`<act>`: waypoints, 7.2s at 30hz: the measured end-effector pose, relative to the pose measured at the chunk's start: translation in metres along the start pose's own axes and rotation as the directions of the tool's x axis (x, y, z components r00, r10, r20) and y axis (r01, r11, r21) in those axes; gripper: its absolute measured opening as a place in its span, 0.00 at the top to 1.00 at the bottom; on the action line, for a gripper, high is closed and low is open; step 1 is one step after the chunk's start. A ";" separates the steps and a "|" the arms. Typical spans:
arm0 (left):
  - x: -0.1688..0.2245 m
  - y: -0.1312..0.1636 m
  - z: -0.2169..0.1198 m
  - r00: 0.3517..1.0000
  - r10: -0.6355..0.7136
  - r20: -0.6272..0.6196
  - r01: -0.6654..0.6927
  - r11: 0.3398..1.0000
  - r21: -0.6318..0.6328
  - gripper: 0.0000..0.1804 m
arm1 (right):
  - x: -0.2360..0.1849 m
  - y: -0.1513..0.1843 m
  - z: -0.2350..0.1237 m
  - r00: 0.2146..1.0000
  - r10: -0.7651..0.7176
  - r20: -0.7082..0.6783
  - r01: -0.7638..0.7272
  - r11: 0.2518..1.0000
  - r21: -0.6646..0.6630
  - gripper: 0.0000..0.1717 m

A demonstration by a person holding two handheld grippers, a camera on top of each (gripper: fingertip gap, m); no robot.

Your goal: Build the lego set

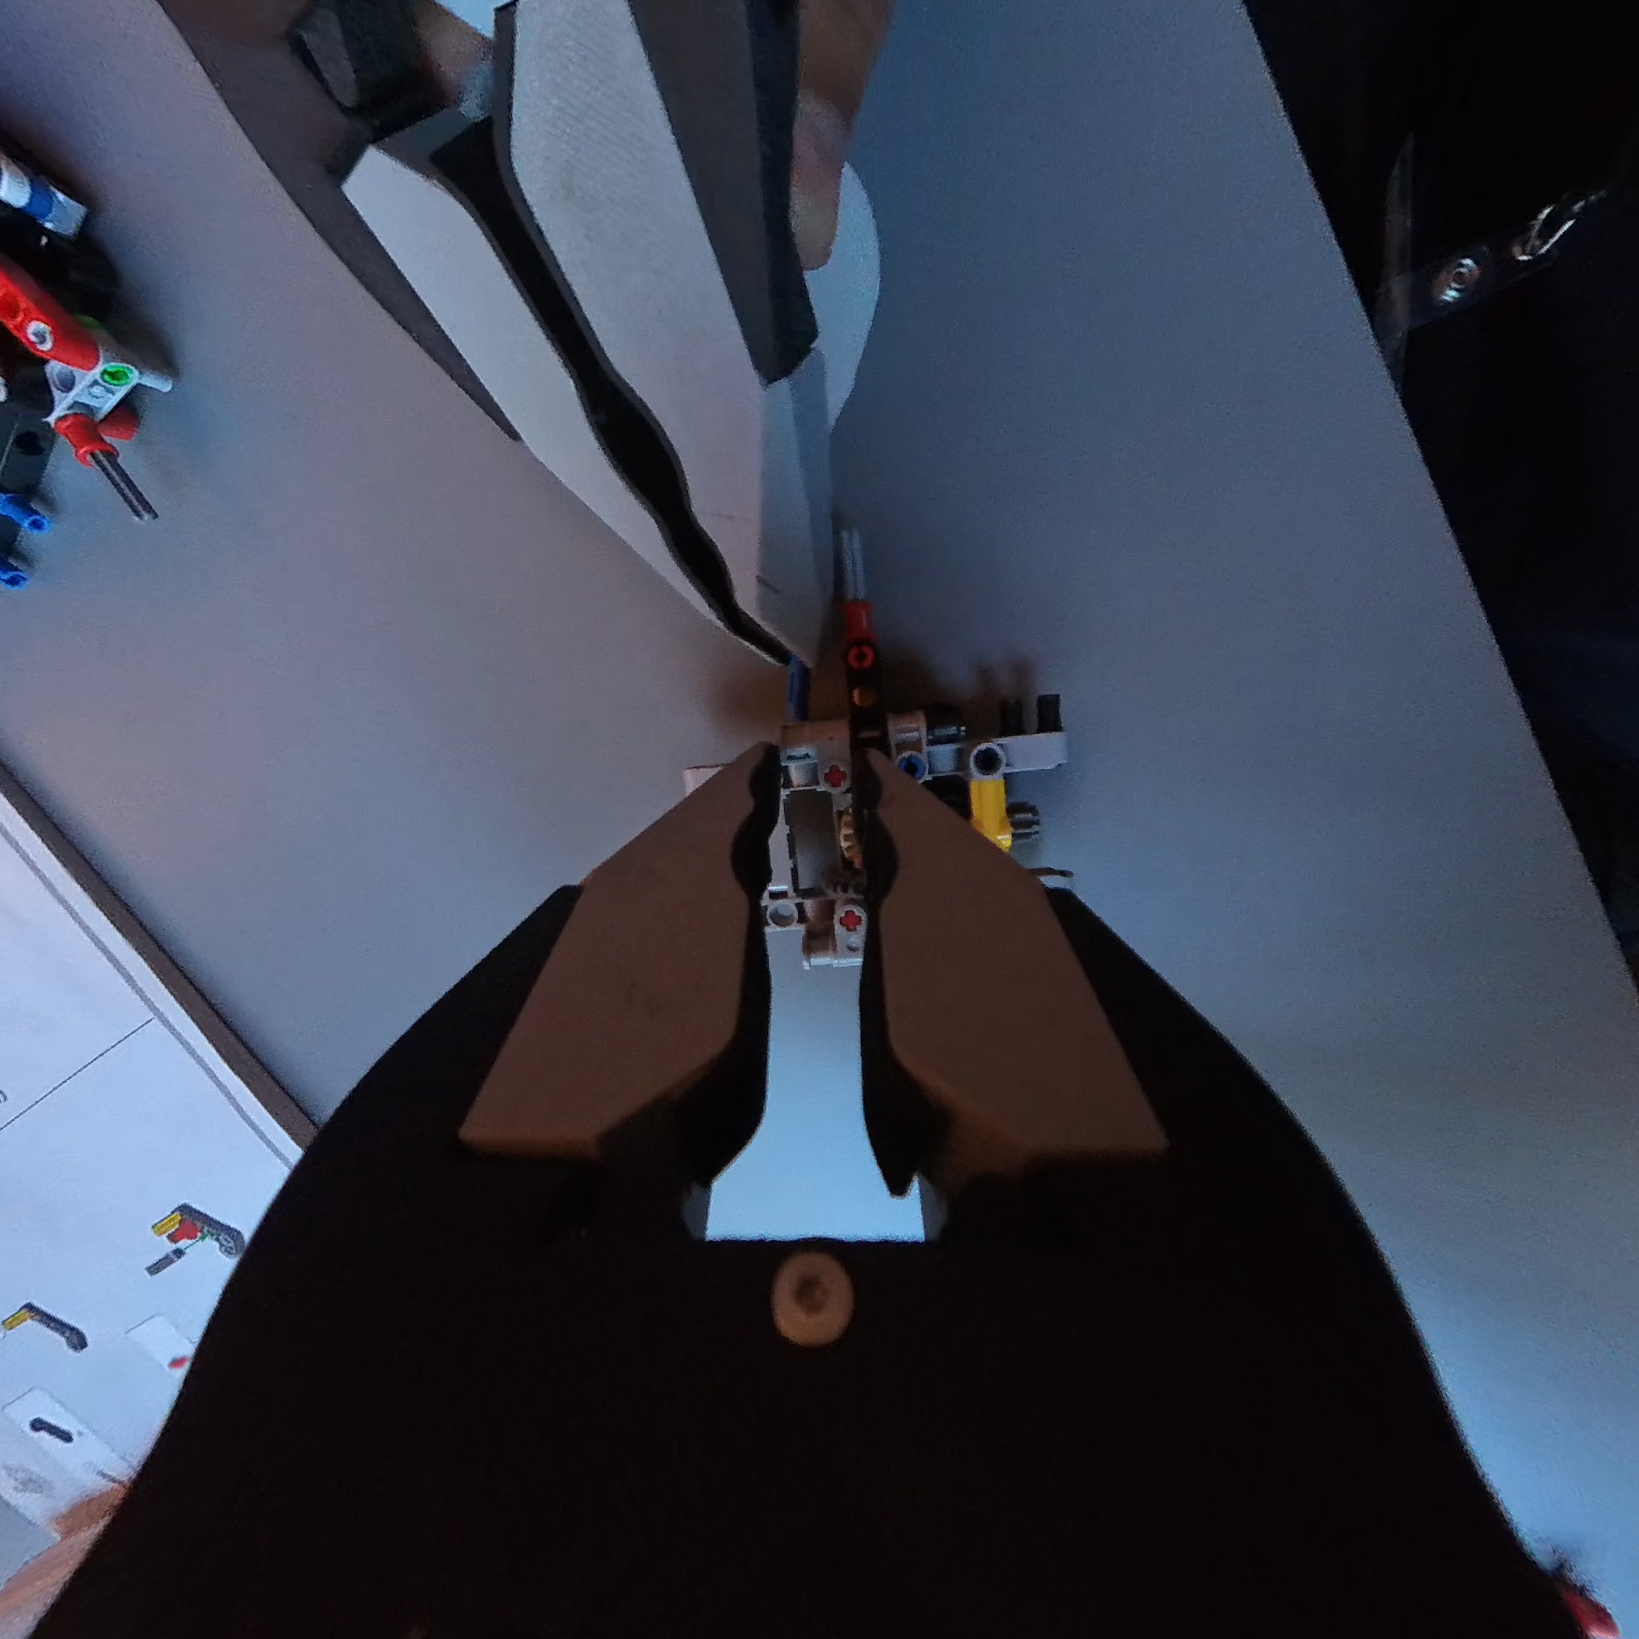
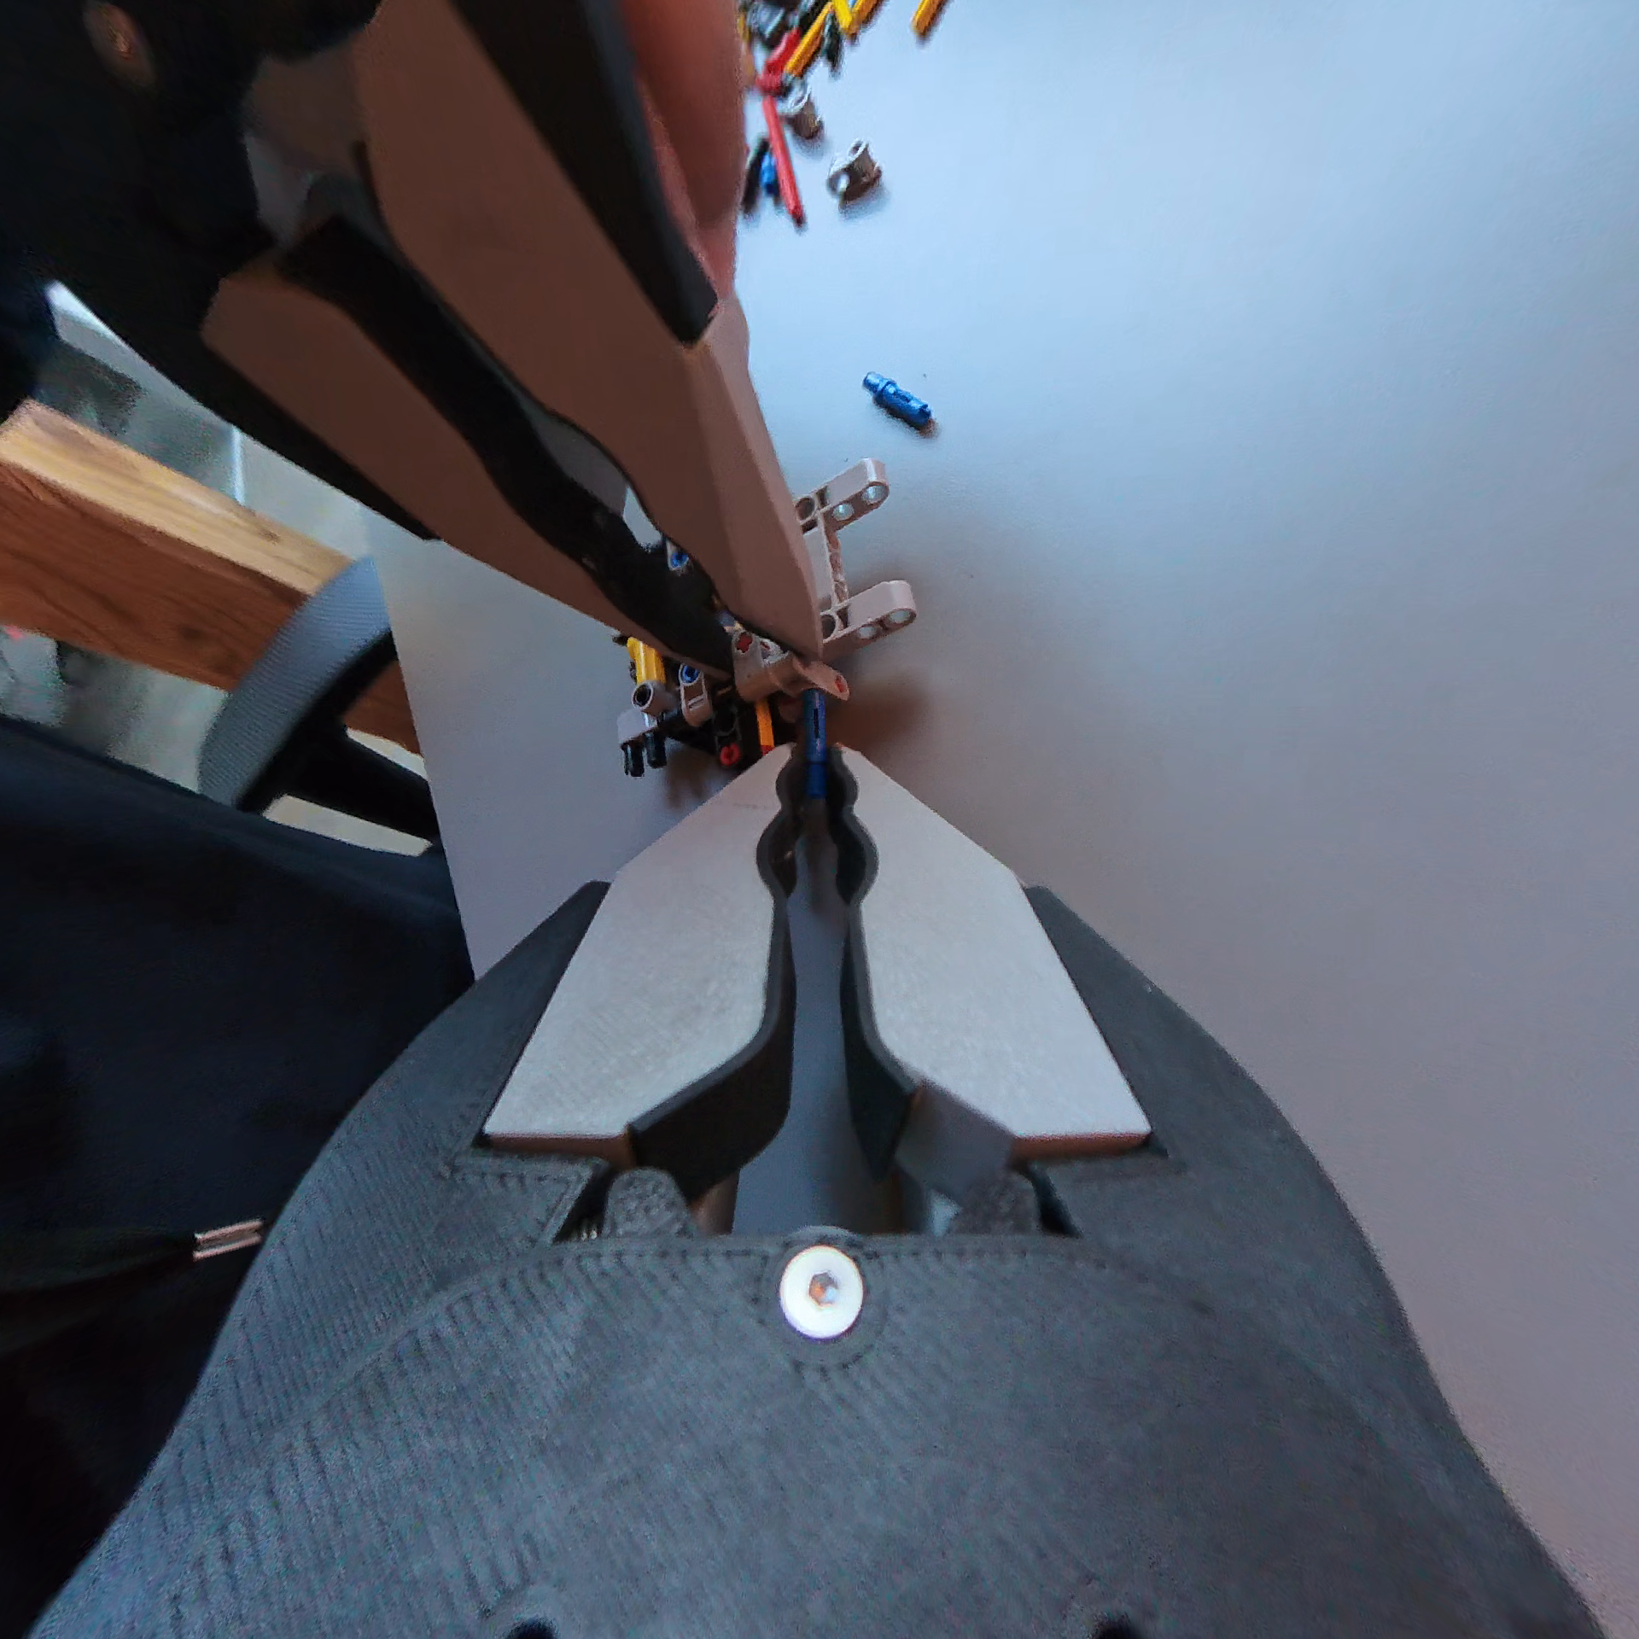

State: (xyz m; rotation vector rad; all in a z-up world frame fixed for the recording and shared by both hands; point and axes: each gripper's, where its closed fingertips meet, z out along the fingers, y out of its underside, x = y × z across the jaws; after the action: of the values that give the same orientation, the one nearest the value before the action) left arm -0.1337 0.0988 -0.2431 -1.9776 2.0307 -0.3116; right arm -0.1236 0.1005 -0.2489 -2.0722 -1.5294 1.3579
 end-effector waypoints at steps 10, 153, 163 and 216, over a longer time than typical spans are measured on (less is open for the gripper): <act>-0.002 -0.001 0.000 1.000 0.002 0.006 -0.002 0.999 0.032 0.93 | 0.002 0.001 0.003 0.989 -0.144 -0.025 0.142 0.988 -0.057 1.00; -0.007 -0.005 0.001 0.978 -0.206 0.043 0.196 0.964 0.180 0.92 | 0.070 0.125 -0.234 0.857 0.020 -0.515 -0.035 0.999 -0.020 0.97; -0.008 -0.006 0.001 0.978 -0.205 0.044 0.195 0.967 0.164 0.92 | 0.084 0.126 -0.243 0.810 -0.422 -0.407 0.350 0.905 -0.242 0.98; -0.019 -0.102 -0.009 0.832 0.075 0.550 -0.228 0.949 0.216 0.91 | -0.023 0.023 -0.097 0.976 -0.121 0.178 0.146 0.980 -0.135 0.99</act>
State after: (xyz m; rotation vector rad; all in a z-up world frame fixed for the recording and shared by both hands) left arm -0.0415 0.1141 -0.1979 -1.5026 1.6602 0.0089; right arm -0.0342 0.1023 -0.1989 -1.9352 -1.8563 1.4420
